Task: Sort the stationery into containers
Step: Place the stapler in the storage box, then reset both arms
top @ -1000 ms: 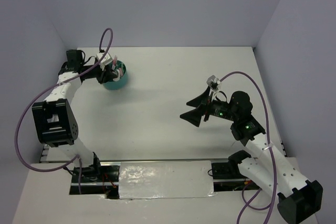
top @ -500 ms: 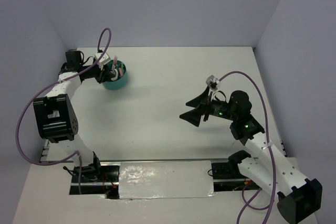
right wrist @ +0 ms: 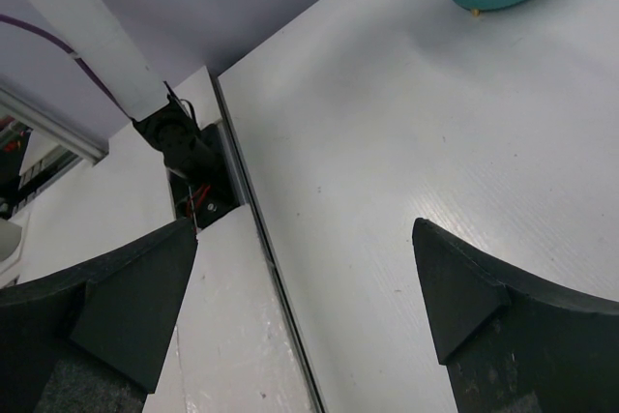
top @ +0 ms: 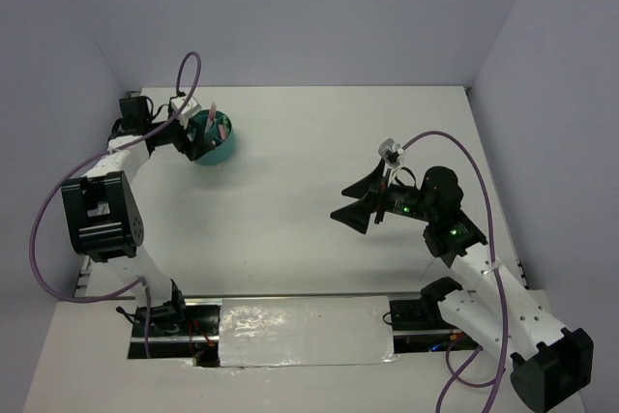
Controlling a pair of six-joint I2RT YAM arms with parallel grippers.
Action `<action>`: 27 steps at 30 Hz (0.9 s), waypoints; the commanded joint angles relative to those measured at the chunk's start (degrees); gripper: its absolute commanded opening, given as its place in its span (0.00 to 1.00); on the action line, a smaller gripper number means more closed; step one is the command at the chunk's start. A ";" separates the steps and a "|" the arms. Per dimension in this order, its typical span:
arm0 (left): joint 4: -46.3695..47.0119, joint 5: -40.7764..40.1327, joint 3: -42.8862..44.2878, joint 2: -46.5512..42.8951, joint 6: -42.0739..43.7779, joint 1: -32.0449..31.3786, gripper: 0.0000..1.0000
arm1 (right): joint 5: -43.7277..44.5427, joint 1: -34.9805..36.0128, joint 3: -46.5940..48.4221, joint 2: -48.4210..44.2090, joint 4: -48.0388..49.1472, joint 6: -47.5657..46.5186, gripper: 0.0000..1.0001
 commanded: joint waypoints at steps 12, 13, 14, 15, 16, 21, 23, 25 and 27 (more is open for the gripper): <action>14.63 -6.68 0.62 -10.80 -18.81 0.28 0.99 | 3.09 -0.13 1.06 0.66 0.23 -1.80 1.00; 17.25 -10.71 1.33 -13.95 -28.41 0.19 0.99 | 5.03 -0.04 1.41 0.66 -0.92 -2.33 1.00; 17.10 -20.06 3.33 -15.64 -34.08 0.19 0.99 | 7.48 -0.13 2.81 0.48 -2.41 -2.95 1.00; 15.36 -24.77 4.57 -18.96 -39.09 0.19 0.99 | 12.73 -0.13 3.61 0.31 -5.29 -4.00 1.00; 12.73 -28.55 5.89 -20.56 -47.06 0.19 0.99 | 16.35 -0.04 4.49 0.05 -7.76 -4.36 1.00; -11.34 -46.77 6.18 -35.03 -60.30 0.36 0.99 | 42.96 2.77 19.49 -0.75 -31.12 -7.17 1.00; -17.74 -49.75 0.84 -40.15 -60.06 0.36 0.99 | 54.58 3.04 27.15 -1.10 -39.89 -6.91 1.00; -19.63 -50.39 -3.83 -48.15 -59.89 0.19 0.99 | 60.56 3.12 33.81 -2.24 -44.59 -7.34 1.00; -21.13 -53.20 -10.77 -56.93 -60.06 -0.16 0.99 | 64.79 4.34 39.27 -2.77 -51.09 -6.65 1.00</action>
